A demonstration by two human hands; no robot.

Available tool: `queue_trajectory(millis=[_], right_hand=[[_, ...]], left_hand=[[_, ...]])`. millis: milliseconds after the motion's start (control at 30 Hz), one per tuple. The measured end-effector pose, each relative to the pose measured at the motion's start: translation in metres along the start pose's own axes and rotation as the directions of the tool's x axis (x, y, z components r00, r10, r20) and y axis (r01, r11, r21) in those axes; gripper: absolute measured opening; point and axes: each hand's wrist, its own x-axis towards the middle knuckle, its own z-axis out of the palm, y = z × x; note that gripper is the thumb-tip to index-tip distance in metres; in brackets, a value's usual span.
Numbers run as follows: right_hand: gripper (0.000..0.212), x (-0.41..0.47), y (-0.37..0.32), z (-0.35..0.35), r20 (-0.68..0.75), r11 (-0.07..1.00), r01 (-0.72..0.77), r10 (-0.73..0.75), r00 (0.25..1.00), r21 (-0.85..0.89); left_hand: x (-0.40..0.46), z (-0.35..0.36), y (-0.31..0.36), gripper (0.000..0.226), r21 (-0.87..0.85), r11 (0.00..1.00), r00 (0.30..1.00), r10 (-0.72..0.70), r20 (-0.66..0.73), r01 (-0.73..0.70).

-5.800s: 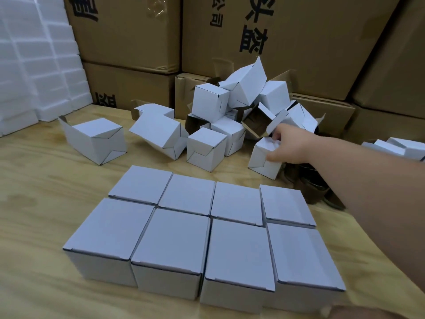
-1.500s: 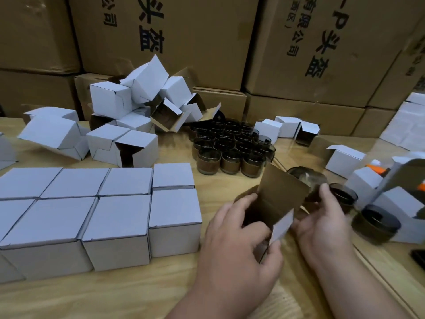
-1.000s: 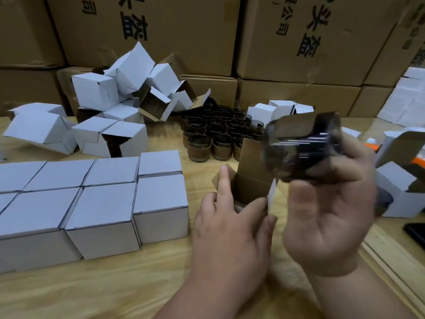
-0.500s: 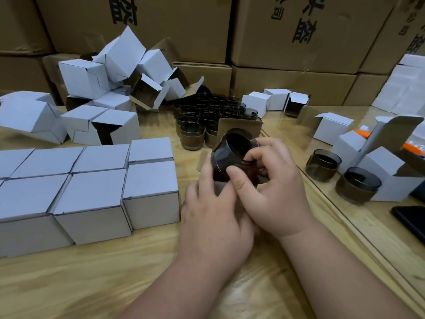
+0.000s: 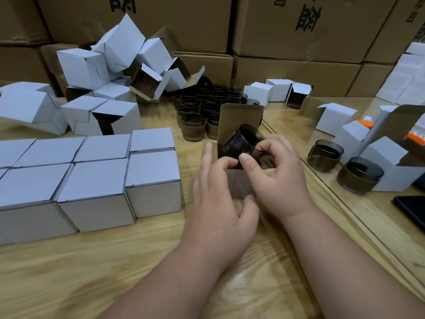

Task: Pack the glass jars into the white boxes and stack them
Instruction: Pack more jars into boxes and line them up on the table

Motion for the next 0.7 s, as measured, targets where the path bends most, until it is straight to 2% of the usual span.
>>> queue_trajectory(millis=[233,333,433,500,600,700], right_hand=[[0.020,-0.0005,0.0031,0.0026,0.157,0.997,-0.055,0.063,0.986,-0.054],[0.027,0.0001,0.0053,0.0018,0.173,0.996,-0.047,0.059,0.983,-0.070],[0.039,0.0005,0.0057,0.0015,0.191,0.996,-0.030,0.047,0.980,-0.089],[0.039,0.0006,0.0043,0.0011,0.196,0.994,-0.022,0.042,0.980,-0.102],[0.028,0.0016,0.0019,0.0011,0.161,0.996,-0.037,0.051,0.986,-0.086],[0.017,0.0030,0.0005,0.0003,0.000,0.993,-0.083,0.083,0.997,0.086]], left_hand=[[0.0002,0.0017,-0.0009,0.059,-0.029,1.000,1.000,-0.004,-0.013,0.003],[-0.0005,0.0004,-0.0001,0.061,-0.018,1.000,1.000,0.014,-0.011,-0.014],[-0.0014,-0.0022,0.0012,0.063,0.009,0.996,0.996,0.084,-0.032,-0.084],[-0.0023,-0.0025,0.0022,0.066,0.020,0.991,0.990,0.131,-0.053,-0.130],[-0.0035,-0.0030,0.0041,0.072,0.003,0.989,0.986,0.147,-0.076,-0.148],[-0.0022,-0.0053,0.0043,0.079,-0.015,0.990,0.986,0.141,-0.085,-0.143]])
